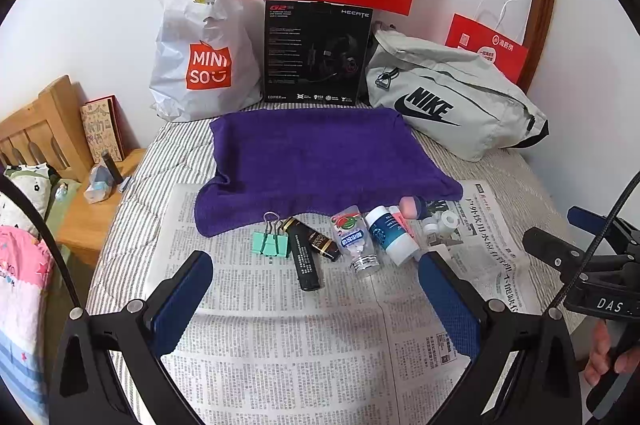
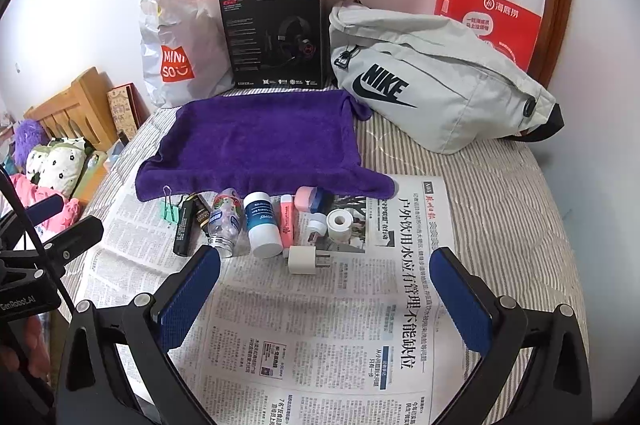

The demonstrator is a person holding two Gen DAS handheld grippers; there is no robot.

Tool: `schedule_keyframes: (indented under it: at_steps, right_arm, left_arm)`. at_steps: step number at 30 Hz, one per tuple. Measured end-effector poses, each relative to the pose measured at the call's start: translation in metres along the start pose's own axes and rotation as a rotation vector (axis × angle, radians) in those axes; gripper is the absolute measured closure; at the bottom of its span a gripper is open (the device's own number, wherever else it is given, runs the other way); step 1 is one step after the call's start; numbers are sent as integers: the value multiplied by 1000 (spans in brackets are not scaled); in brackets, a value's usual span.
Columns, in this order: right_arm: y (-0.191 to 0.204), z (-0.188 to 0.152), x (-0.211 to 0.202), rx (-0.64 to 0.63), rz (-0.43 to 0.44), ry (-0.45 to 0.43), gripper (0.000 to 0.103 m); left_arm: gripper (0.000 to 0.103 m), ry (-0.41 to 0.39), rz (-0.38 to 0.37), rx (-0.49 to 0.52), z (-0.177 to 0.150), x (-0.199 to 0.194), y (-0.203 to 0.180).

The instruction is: Organize rigid objects

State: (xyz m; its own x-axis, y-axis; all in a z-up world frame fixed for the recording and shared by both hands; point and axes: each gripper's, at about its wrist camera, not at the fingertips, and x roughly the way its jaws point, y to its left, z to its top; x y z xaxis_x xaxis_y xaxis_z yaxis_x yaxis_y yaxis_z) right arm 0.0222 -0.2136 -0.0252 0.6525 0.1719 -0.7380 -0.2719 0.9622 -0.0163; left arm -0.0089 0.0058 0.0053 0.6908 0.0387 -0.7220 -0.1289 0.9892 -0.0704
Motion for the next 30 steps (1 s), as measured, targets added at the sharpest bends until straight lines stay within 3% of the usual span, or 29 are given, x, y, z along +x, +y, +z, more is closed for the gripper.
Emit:
schedule_keyframes:
  at_steps: [9, 15, 22, 30]
  right_arm:
    - [1, 0, 1, -6, -5, 5, 0]
    - [2, 0, 5, 10, 52, 27, 0]
    - [6, 5, 5, -19, 19, 3, 0]
    - [2, 4, 6, 3, 95, -14, 0]
  left_arm:
    - [0, 1, -3, 1, 1, 0, -1]
    - [0, 10, -2, 10, 3, 2, -2]
    - [0, -7, -20, 3, 6, 1, 0]
    - [0, -30, -17, 23, 7, -2, -4]
